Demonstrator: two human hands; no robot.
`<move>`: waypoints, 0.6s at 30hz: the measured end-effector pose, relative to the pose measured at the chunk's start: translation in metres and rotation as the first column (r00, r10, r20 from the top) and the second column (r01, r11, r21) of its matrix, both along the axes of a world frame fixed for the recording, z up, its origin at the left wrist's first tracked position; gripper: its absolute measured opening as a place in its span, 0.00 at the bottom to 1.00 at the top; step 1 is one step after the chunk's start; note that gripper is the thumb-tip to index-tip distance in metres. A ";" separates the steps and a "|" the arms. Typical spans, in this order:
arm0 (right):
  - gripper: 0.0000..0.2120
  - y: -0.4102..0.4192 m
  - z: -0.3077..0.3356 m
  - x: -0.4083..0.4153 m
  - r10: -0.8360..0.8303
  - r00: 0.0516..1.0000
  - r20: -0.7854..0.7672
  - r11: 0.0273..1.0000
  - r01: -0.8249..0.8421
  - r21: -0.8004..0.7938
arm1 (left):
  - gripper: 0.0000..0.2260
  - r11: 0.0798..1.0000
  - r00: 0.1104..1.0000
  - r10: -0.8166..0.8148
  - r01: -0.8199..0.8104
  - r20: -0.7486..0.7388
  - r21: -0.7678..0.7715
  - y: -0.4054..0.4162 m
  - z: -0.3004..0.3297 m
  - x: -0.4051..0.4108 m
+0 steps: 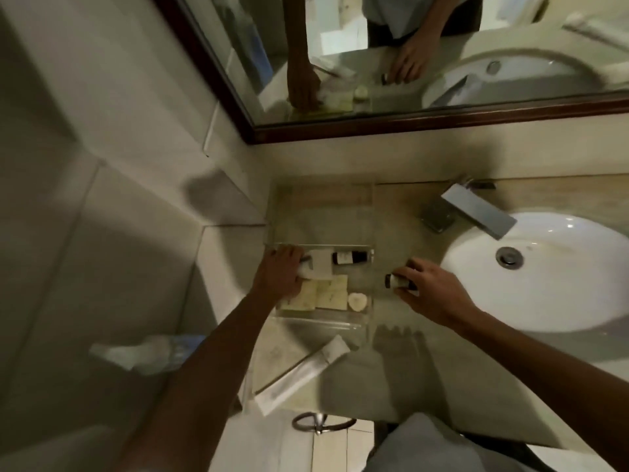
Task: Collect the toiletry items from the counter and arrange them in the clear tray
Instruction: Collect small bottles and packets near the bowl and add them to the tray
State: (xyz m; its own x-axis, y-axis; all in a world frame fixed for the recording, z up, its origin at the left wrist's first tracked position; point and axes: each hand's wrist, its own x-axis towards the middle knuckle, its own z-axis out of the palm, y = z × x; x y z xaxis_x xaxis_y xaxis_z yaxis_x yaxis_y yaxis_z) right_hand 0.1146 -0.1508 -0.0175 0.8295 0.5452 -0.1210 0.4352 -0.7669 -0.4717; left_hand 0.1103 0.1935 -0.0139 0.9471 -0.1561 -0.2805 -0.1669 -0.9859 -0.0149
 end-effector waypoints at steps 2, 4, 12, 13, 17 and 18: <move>0.17 0.011 0.000 -0.002 -0.002 1.000 -0.001 1.000 0.002 -0.009 | 0.23 0.999 1.000 0.010 -0.009 -0.012 0.044 0.014 -0.006 0.007; 0.17 0.022 -0.001 -0.001 0.001 1.000 0.002 1.000 -0.001 -0.017 | 0.26 0.998 1.000 0.004 -0.003 -0.023 0.055 0.021 -0.011 0.010; 0.21 0.083 -0.009 0.007 0.035 0.998 0.055 0.998 -0.032 -0.059 | 0.17 0.991 0.980 0.034 -0.007 0.198 -0.135 0.032 -0.037 -0.019; 0.21 0.093 -0.011 0.010 0.029 0.998 0.058 0.997 -0.025 -0.066 | 0.13 0.989 0.977 0.045 -0.014 0.209 -0.149 0.030 -0.041 -0.018; 0.20 0.120 -0.029 0.021 -0.015 0.999 0.037 0.996 0.018 -0.086 | 0.07 0.973 0.955 0.181 -0.139 0.236 -0.184 0.021 -0.047 -0.011; 0.19 0.122 -0.031 0.022 -0.022 0.999 0.039 0.995 0.026 -0.096 | 0.08 0.967 0.946 0.213 -0.168 0.243 -0.192 0.019 -0.046 -0.010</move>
State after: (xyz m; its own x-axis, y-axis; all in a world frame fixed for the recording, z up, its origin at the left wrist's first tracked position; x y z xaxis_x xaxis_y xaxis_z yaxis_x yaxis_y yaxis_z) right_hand 0.1368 -0.0286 -0.0489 0.8471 0.5125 -0.1405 0.4322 -0.8183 -0.3789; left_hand 0.0999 0.2125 -0.0599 0.9999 0.0112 -0.0063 0.0119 -0.9909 0.1342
